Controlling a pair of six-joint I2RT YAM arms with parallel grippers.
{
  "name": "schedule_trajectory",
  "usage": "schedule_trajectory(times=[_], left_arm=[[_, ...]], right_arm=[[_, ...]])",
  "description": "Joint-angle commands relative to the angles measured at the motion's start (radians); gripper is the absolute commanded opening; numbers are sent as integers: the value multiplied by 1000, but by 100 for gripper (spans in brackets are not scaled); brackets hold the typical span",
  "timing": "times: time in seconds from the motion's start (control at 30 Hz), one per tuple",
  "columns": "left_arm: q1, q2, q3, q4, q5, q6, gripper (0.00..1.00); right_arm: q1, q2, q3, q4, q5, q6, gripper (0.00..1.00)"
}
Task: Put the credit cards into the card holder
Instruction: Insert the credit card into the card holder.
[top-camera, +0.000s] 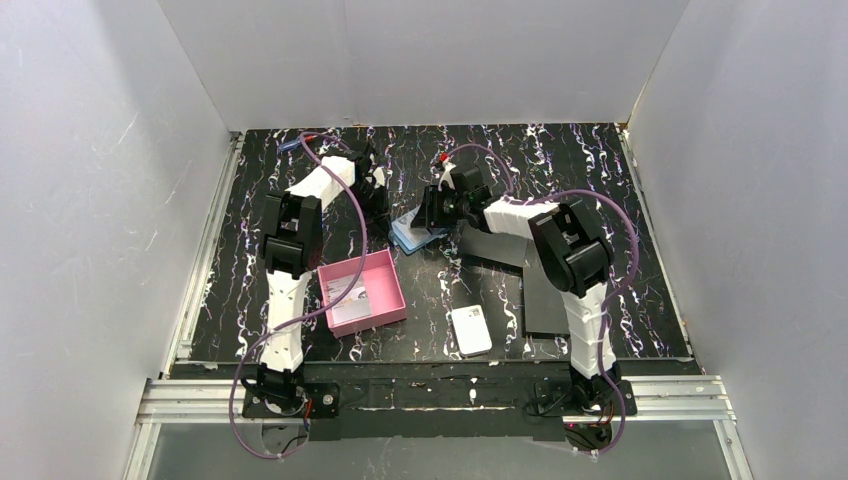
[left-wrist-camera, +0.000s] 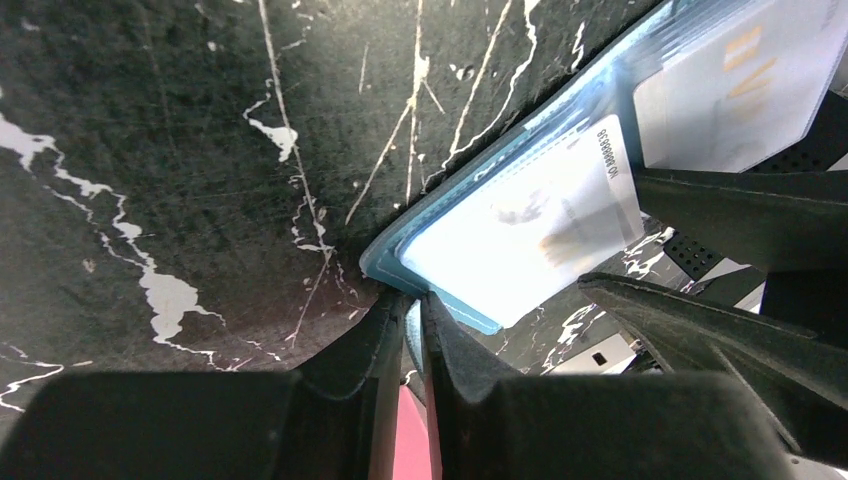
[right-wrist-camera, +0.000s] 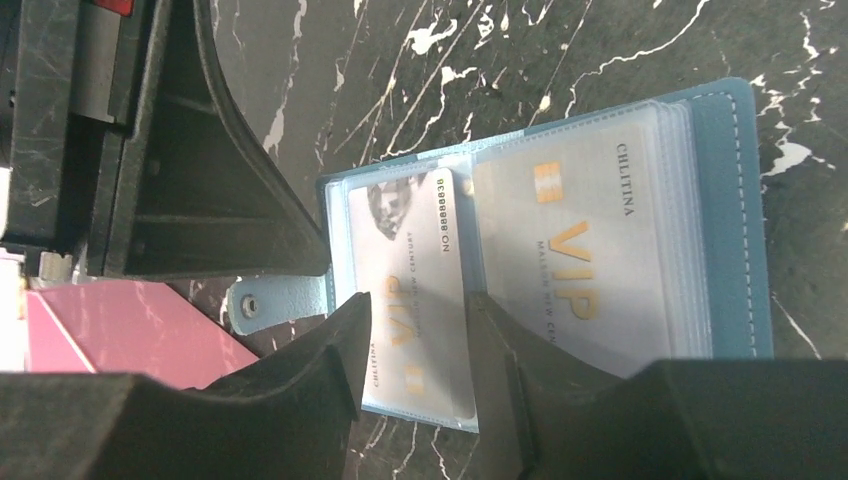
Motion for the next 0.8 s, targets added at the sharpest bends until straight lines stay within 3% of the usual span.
schedule_trajectory(times=[0.0,0.5,0.77], left_arm=[[-11,41,2,12,-25,5,11],[-12,67,46,10,-26,6,11],[-11,86,94,3,-15,-1,11]], right_arm=[[-9,-28,14,-181,63,-133,51],[20,4,-58,-17,-79,-21,45],[61,7,-8,-81,-66,-66,46]])
